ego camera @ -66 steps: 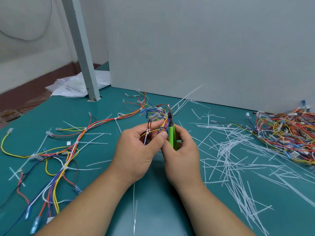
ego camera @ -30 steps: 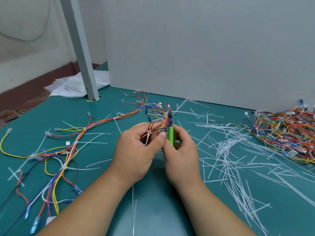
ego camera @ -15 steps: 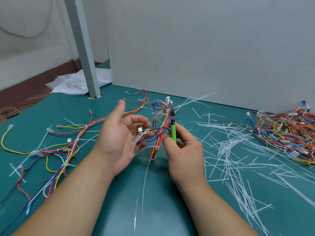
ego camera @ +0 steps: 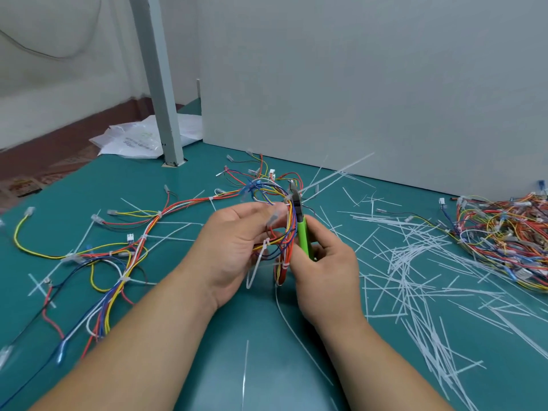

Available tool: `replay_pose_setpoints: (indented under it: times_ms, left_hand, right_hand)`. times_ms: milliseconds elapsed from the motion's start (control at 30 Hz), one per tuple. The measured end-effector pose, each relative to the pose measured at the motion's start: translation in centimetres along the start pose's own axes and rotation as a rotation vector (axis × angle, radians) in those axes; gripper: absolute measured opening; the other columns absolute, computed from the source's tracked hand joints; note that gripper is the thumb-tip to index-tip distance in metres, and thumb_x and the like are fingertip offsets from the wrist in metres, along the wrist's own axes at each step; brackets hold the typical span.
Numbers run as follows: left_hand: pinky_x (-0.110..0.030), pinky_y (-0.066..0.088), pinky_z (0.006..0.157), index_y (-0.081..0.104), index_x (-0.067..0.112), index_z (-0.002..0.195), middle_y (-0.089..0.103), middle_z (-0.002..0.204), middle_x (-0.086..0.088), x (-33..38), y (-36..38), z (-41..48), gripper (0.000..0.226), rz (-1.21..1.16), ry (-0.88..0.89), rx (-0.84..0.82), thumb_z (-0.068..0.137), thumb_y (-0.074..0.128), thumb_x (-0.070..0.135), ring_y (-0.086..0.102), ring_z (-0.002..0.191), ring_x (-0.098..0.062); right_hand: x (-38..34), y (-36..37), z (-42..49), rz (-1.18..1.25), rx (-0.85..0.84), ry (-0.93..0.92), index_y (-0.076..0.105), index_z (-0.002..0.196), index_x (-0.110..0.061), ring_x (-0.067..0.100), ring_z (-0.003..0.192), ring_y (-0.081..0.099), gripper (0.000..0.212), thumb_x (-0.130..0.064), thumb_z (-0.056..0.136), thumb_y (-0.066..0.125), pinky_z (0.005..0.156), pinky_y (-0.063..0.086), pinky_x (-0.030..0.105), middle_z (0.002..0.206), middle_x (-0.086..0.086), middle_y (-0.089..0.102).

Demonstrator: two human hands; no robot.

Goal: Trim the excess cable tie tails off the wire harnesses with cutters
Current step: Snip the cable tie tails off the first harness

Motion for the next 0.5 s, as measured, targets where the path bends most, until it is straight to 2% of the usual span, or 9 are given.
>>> replay_pose_setpoints:
  times_ms: [133, 200, 367, 433, 500]
  left_hand:
    - [-0.015, 0.039, 0.042, 0.078, 0.014, 0.080, 0.075, 0.085, -0.009, 0.2, -0.1, -0.1, 0.022, 0.008, -0.011, 0.032, 0.075, 0.075, 0.035, 0.060, 0.052, -0.007]
    - [-0.015, 0.042, 0.041, 0.078, 0.014, 0.074, 0.073, 0.077, -0.008, 0.3, 0.1, -0.2, 0.017, -0.046, -0.019, 0.034, 0.081, 0.073, 0.029, 0.060, 0.048, -0.009]
    - [-0.018, 0.043, 0.043, 0.075, 0.016, 0.060, 0.065, 0.059, 0.000, -0.3, 0.9, -0.6, 0.038, -0.108, -0.139, -0.040, 0.095, 0.062, 0.022, 0.053, 0.040, -0.010]
    - [-0.017, 0.041, 0.041, 0.076, 0.018, 0.061, 0.066, 0.060, 0.000, -0.6, 0.6, -0.4, 0.039, -0.108, -0.163, -0.013, 0.097, 0.060, 0.022, 0.055, 0.040, -0.009]
    - [-0.016, 0.043, 0.045, 0.078, 0.018, 0.071, 0.072, 0.070, -0.002, -0.7, 0.3, -0.4, 0.028, -0.073, -0.162, 0.020, 0.094, 0.063, 0.025, 0.060, 0.047, -0.010]
  right_hand:
    - [0.1, 0.0, 0.0, -0.101, 0.002, -0.002, 0.077, 0.110, -0.021, 0.018, 0.069, 0.046, 0.024, -0.008, 0.090, 0.074, 0.069, 0.044, 0.038, 0.083, 0.013, 0.062]
    - [-0.1, 0.1, 0.0, -0.116, -0.004, -0.020, 0.077, 0.107, -0.021, 0.018, 0.069, 0.046, 0.022, -0.009, 0.089, 0.074, 0.069, 0.044, 0.037, 0.083, 0.013, 0.061]
    - [0.1, 0.3, 0.0, -0.171, -0.026, -0.036, 0.076, 0.106, -0.021, 0.017, 0.069, 0.047, 0.021, -0.009, 0.088, 0.075, 0.069, 0.046, 0.038, 0.081, 0.009, 0.059]
    - [0.0, 0.4, 0.0, -0.175, -0.032, -0.046, 0.075, 0.101, -0.019, 0.015, 0.067, 0.045, 0.014, -0.016, 0.087, 0.075, 0.065, 0.042, 0.035, 0.078, 0.005, 0.056]
    - [-0.2, 0.4, -0.1, -0.198, -0.037, -0.063, 0.072, 0.096, -0.016, 0.013, 0.066, 0.044, 0.012, -0.023, 0.086, 0.073, 0.064, 0.039, 0.032, 0.076, 0.004, 0.055]
Point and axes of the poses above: each hand's wrist, its own z-axis towards the middle knuckle, its own y-axis out of the palm, x = y × z, the point moved 9 cm from there along z, towards the middle knuckle
